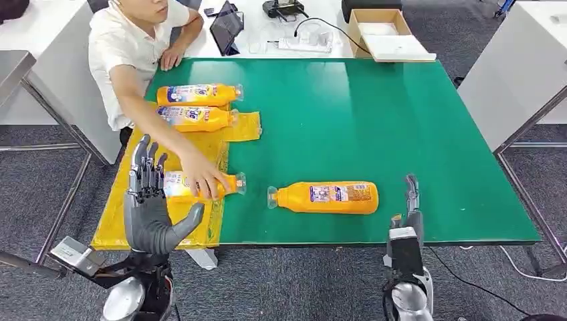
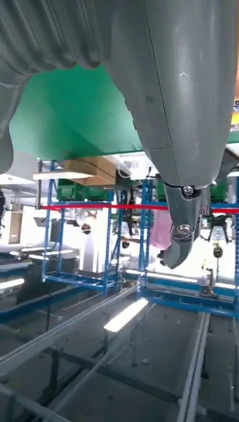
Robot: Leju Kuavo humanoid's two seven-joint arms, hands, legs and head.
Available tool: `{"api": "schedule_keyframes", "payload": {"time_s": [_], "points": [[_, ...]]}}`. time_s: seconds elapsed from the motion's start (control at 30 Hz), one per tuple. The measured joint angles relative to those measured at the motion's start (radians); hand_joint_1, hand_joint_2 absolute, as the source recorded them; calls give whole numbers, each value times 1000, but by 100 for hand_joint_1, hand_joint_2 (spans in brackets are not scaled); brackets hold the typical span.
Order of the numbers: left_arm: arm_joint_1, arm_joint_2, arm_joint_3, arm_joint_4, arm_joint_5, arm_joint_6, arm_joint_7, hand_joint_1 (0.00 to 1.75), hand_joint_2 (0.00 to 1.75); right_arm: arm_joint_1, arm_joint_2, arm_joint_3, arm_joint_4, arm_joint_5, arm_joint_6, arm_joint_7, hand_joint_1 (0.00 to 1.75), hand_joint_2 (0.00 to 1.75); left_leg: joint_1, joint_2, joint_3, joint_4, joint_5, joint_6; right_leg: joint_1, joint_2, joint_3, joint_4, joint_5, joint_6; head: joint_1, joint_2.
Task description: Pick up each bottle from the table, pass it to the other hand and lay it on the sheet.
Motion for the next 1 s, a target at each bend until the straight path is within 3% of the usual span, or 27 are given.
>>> {"api": "schedule_keyframes", "payload": {"time_s": [0.13, 0.33, 0.6, 1.0], "points": [[2, 3, 0, -3, 0, -3, 0, 0, 175, -5, -23, 1, 10, 62, -32, 10, 0, 175, 0, 0, 0, 0, 0, 0, 0, 0, 0, 0, 0, 0, 0, 0], [-3, 3, 0, -5, -16, -15, 37, 0, 175, -40, -94, 56, 76, 449, -127, 119, 0, 175, 0, 0, 0, 0, 0, 0, 0, 0, 0, 0, 0, 0, 0, 0], [-23, 3, 0, 7, -33, -33, 57, 0, 175, -106, -153, 123, 166, 607, -170, 175, 0, 175, 0, 0, 0, 0, 0, 0, 0, 0, 0, 0, 0, 0, 0, 0], [-61, -16, -20, 46, -42, -57, 77, 0, 175, -287, -188, 258, 394, 722, -87, 292, 0, 175, 0, 0, 0, 0, 1, 0, 0, 0, 0, 0, 0, 1, 0, 0]]}}
